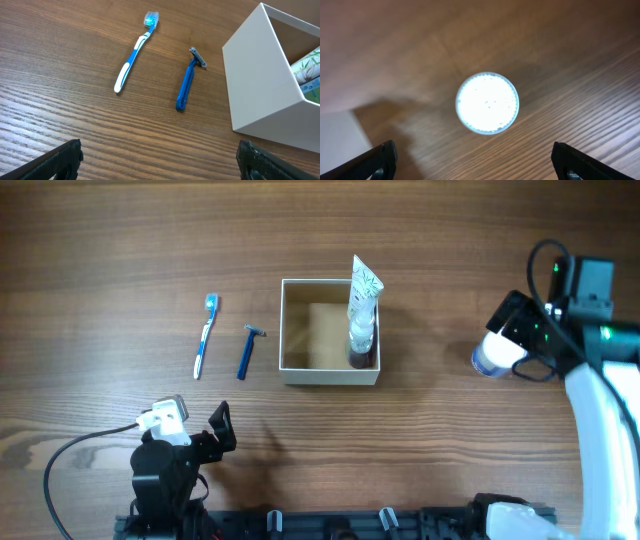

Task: Pack container
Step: 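Grasp the cotton-swab tub with the right gripper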

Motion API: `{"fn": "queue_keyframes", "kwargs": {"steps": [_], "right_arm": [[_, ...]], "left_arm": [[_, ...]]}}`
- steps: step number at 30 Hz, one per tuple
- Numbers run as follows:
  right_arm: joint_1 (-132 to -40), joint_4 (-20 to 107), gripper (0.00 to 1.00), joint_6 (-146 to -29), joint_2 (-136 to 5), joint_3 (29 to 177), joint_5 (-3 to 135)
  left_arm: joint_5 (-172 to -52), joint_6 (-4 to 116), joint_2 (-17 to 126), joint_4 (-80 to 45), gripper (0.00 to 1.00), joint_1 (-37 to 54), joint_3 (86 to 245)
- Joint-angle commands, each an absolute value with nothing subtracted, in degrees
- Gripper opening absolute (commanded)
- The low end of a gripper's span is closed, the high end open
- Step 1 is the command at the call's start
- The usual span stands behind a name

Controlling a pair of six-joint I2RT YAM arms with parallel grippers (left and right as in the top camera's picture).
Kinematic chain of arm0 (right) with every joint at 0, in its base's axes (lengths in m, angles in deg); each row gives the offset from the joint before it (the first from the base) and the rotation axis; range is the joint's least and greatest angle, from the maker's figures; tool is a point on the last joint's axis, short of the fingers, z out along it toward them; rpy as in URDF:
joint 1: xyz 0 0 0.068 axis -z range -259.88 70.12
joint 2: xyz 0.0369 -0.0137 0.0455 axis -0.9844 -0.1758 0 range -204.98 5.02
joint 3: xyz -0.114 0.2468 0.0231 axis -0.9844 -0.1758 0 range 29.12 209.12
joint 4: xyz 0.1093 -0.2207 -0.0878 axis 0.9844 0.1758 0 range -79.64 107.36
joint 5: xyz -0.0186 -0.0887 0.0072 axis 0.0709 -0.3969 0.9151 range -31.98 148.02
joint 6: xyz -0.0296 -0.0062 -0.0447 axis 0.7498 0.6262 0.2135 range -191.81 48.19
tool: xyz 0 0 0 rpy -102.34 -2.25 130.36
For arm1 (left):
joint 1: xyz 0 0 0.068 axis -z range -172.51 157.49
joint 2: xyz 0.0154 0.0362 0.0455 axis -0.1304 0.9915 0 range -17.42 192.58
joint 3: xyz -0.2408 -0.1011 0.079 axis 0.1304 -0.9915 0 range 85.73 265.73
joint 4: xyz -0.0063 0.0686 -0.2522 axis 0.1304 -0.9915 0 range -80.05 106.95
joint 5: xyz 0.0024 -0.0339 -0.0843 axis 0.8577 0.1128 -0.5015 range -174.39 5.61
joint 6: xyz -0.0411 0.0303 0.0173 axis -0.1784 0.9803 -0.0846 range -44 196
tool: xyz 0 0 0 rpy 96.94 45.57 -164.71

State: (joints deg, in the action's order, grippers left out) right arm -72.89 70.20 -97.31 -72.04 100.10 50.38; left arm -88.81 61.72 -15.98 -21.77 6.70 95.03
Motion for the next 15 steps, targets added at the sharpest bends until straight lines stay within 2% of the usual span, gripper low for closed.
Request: {"fn": "queue_keyframes", "kwargs": {"steps": [1, 8, 15], "right_arm": [[-71.5, 70.4, 1.00, -97.3, -80.6, 100.8, 52.3], [-70.8, 68.3, 1.00, -94.6, -92.9, 100.8, 54.8], [-70.7, 66.3, 1.00, -94.5, -96.1, 100.8, 55.5]], "left_arm": [[-89.3, 61.9, -16.5, -21.7, 1.00, 7.0, 94.9], [-89.3, 61.9, -16.5, -21.7, 1.00, 7.0, 94.9], [-89.3, 61.9, -16.5, -21.7, 1.00, 7.0, 94.9]]}}
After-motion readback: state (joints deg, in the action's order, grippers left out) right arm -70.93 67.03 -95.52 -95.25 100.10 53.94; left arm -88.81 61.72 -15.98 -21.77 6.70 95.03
